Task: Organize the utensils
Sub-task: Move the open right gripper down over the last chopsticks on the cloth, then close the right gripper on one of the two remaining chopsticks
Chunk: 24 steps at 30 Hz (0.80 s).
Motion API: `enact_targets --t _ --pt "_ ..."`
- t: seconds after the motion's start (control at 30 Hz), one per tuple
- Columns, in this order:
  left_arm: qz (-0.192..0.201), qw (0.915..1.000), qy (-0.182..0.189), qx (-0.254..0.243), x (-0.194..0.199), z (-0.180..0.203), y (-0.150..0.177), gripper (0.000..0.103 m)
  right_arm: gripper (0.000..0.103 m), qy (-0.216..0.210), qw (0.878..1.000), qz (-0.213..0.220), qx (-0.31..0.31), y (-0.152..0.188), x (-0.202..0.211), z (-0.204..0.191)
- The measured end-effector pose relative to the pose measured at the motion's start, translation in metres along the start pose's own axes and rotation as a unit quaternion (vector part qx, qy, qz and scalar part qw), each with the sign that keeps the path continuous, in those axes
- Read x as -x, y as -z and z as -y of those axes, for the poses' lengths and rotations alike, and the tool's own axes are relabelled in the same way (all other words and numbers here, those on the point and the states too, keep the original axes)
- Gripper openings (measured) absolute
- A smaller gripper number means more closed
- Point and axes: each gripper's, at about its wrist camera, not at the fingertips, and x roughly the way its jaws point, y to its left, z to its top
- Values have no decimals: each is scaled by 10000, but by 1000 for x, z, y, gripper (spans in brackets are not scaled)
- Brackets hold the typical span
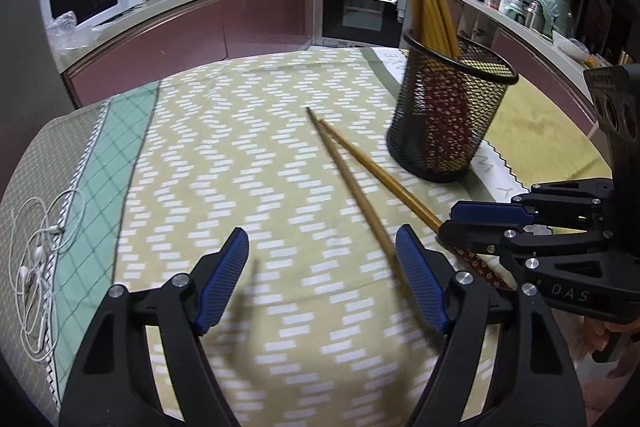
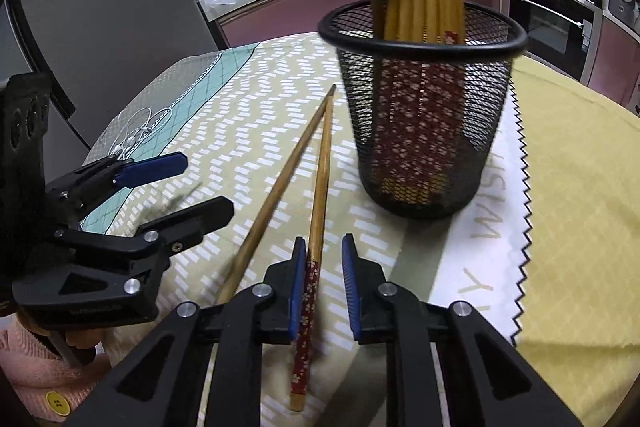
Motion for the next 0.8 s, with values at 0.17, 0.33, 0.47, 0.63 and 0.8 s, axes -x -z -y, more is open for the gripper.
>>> enact_targets --t 0.17,0.33,0.47,0.63,0.8 --pt "-245 9997 60 -58 -18 9 -4 69 17 -2 10000 -25 8 1 3 3" --pt "-360 9993 89 -22 -27 10 -3 63 17 -16 10000 -44 45 1 3 4" --pt "-385 9992 92 -73 -29 13 -3 56 17 -8 10000 -43 57 0 2 3" --pt "-359 9992 154 -54 -29 17 -2 42 18 22 9999 -38 95 -3 0 1" --pt "-361 9990 242 138 -23 12 4 22 18 44 9998 -55 200 -5 -3 -3"
